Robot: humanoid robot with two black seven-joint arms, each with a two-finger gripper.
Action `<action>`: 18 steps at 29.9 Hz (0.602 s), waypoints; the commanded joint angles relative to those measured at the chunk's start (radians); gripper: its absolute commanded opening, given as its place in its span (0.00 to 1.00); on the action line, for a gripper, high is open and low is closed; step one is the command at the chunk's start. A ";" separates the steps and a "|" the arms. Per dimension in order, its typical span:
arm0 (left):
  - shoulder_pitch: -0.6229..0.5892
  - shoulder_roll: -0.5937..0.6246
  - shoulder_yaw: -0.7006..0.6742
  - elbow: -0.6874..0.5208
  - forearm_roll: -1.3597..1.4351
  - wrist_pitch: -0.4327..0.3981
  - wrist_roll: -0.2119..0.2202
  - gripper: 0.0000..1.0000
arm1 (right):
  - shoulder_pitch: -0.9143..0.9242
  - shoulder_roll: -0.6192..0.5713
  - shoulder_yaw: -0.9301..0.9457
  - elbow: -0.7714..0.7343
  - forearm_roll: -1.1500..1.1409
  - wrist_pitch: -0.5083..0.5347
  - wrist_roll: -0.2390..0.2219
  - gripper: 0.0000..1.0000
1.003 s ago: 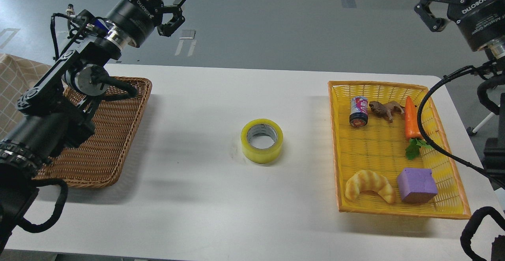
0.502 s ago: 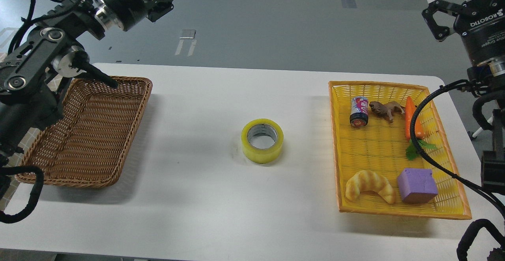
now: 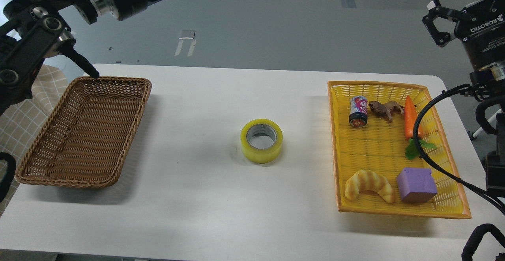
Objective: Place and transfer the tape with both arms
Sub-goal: 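Move the left gripper over the basket toward the tape roll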
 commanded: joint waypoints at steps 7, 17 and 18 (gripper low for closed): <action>-0.063 0.036 0.213 -0.038 0.216 0.000 0.012 0.99 | -0.060 0.000 0.008 -0.014 0.000 0.000 0.012 1.00; -0.051 -0.012 0.331 -0.087 0.492 0.000 0.058 0.98 | -0.086 -0.008 0.029 -0.081 0.001 0.000 0.015 1.00; -0.049 -0.013 0.336 -0.107 0.501 0.000 0.083 0.98 | -0.089 -0.008 0.035 -0.087 0.001 0.000 0.016 1.00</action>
